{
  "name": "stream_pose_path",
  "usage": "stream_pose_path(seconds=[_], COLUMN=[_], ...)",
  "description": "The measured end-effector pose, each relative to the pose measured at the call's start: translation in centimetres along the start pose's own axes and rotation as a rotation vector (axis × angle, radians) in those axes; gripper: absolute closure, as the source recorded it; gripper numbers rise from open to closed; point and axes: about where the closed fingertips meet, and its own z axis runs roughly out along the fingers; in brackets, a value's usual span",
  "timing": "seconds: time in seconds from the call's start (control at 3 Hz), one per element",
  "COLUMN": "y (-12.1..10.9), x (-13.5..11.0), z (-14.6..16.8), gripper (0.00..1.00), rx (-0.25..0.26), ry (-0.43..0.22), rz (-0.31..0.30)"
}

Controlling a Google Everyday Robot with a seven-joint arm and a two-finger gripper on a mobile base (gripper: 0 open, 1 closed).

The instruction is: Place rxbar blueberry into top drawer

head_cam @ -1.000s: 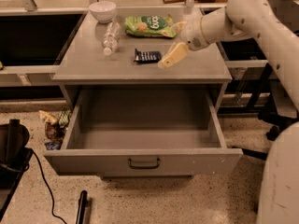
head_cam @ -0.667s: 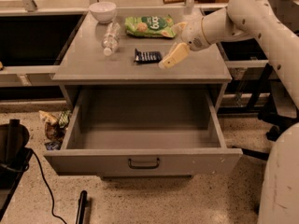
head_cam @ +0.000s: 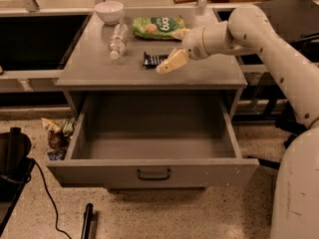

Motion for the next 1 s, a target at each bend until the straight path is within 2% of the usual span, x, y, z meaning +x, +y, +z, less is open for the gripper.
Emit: stream_pose_path(seconds=[0.33,1.0], y=[-0.7,-0.6], x=[0.1,1.5], z=[2.2,5.6], gripper=[0.0,0.0], rx=[0.023,0.004], ry=[-0.012,-0.009], rz=[0.025,0.104])
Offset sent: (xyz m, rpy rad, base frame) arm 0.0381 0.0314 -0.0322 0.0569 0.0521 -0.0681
